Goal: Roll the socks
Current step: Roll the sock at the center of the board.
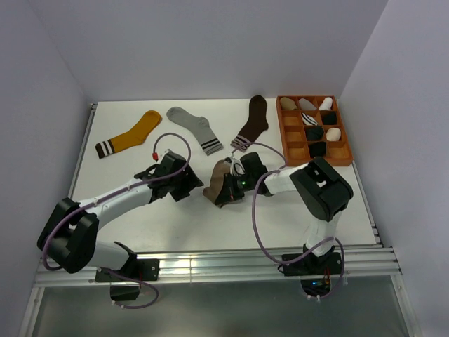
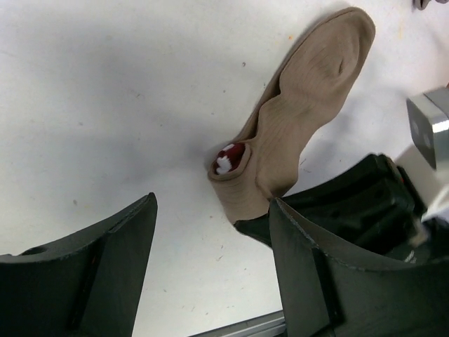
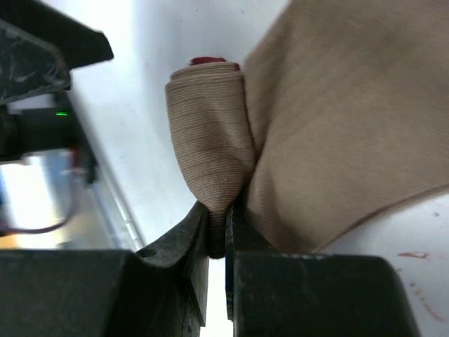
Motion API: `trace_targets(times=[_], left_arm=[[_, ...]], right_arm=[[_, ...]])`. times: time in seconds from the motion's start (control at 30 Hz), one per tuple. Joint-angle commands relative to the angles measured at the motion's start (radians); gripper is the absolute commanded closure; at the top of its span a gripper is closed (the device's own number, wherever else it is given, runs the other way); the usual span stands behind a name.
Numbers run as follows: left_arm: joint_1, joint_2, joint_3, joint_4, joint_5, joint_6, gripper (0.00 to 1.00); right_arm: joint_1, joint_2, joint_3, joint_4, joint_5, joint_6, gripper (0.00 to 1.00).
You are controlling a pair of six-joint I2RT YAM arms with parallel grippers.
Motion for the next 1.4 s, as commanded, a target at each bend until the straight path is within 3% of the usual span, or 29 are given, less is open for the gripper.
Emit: trace_targets(times=[0.0, 0.33, 0.9, 1.37], left_arm=[[0.002, -0.059, -0.048, 0.066, -0.004, -0.020, 0.30], [-0.062, 0.020, -0.075, 0.191, 0.042, -0.065, 0.34], [-0.087, 0.176, -0.030, 0.311, -0.007, -0.137, 0.39], [-0.074, 0.238, 0.024, 0.251, -0.009, -0.137, 0.45]], right_arm=[[-0.058, 0.056, -0.045, 0.145, -0.196, 0.157, 1.00], [-0.115, 0.170, -0.010, 0.147, -0.268, 0.269, 1.00], [-0.120, 0.196, 0.026, 0.089, -0.267, 0.251, 1.00], [-0.120, 0.197, 0.036, 0.073, -0.262, 0.243, 1.00]])
